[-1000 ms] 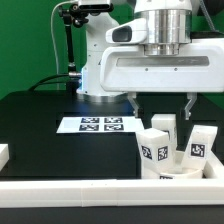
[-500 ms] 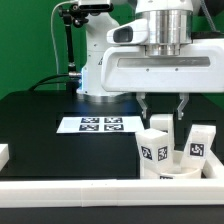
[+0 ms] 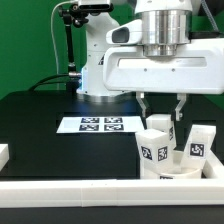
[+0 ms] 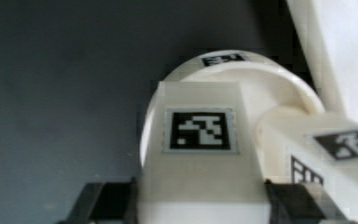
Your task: Assemble stool
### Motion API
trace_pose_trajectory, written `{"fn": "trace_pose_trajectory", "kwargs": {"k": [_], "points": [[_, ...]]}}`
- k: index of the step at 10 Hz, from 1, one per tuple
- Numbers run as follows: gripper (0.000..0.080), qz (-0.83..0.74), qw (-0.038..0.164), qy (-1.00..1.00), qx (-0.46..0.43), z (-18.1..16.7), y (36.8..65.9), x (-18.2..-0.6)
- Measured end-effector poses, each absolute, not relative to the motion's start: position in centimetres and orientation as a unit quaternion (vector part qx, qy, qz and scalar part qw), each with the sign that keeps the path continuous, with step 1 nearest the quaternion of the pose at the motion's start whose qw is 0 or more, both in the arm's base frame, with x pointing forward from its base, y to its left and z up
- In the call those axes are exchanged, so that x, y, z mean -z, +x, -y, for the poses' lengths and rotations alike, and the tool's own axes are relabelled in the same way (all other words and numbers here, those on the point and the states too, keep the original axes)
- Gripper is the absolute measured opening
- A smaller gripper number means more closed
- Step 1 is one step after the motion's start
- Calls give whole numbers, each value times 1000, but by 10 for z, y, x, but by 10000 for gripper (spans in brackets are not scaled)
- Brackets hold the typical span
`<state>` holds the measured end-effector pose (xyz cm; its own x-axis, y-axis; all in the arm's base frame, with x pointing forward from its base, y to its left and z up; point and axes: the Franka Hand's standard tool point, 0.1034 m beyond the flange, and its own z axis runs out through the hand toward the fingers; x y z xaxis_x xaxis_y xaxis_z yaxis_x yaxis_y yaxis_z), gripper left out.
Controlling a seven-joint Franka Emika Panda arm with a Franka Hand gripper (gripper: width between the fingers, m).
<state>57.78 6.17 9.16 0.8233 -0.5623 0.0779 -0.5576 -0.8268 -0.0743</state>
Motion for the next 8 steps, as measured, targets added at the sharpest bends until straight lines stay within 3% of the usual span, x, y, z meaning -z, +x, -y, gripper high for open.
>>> {"fn": "trace_pose_trajectory", "kwargs": {"k": [8], "points": [[338,-630,56,-774,30,-70,580,-91]]}}
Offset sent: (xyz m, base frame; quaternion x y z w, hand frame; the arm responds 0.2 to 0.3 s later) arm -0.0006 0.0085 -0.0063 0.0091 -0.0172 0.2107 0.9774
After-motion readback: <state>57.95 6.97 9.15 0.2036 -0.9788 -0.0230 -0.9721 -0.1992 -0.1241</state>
